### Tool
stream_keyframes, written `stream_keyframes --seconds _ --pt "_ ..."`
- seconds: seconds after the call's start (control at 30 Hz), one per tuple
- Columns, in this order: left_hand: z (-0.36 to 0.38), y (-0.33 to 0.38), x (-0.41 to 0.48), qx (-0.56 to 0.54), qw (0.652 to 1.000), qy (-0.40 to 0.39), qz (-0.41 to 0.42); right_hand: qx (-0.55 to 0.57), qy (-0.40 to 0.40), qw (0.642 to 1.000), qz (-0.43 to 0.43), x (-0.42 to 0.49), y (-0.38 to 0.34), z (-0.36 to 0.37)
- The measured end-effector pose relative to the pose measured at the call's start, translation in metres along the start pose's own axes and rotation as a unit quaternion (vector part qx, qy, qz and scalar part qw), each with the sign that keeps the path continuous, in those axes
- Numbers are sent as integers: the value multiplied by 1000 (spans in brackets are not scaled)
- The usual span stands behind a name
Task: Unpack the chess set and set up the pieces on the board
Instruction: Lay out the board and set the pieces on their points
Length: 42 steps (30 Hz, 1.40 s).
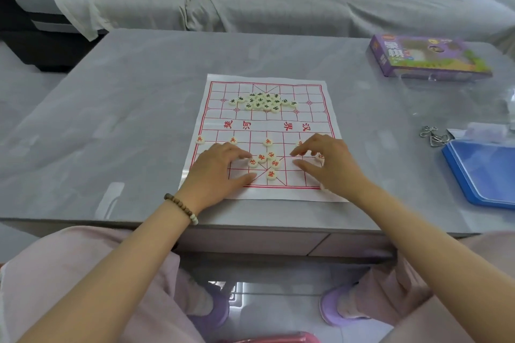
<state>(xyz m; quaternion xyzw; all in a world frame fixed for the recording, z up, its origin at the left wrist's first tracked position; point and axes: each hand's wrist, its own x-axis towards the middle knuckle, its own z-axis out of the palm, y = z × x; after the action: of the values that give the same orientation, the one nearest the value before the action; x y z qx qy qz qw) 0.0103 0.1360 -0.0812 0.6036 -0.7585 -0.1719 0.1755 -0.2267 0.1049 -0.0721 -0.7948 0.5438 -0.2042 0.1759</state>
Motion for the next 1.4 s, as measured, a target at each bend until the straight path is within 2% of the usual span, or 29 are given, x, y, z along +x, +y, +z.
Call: stream_keyframes --seconds 0.17,0.33,0.6,0.8,0.97,1.2,1.4 --pt "4 4 7 26 1000 -4 -7 -9 -43 998 -42 -1 -5 4" --pt "4 5 12 31 1000 -1 -8 -107 -95 986 -87 0 -9 7" --pt "6 12 19 20 1000 -3 -12 -157 -78 979 -102 -3 -3 2" --pt "9 17 28 1 1000 -7 -24 -51 -51 996 -47 8 -10 5" --pt "9 19 29 6 1000 4 -30 -54 -39 997 -27 27 -23 12" --pt "-13 9 14 -29 998 57 -22 16 -14 1000 -19 24 -28 9" --pt "-20 -17 -26 -1 1000 -3 -5 13 -44 998 -33 12 -31 12"
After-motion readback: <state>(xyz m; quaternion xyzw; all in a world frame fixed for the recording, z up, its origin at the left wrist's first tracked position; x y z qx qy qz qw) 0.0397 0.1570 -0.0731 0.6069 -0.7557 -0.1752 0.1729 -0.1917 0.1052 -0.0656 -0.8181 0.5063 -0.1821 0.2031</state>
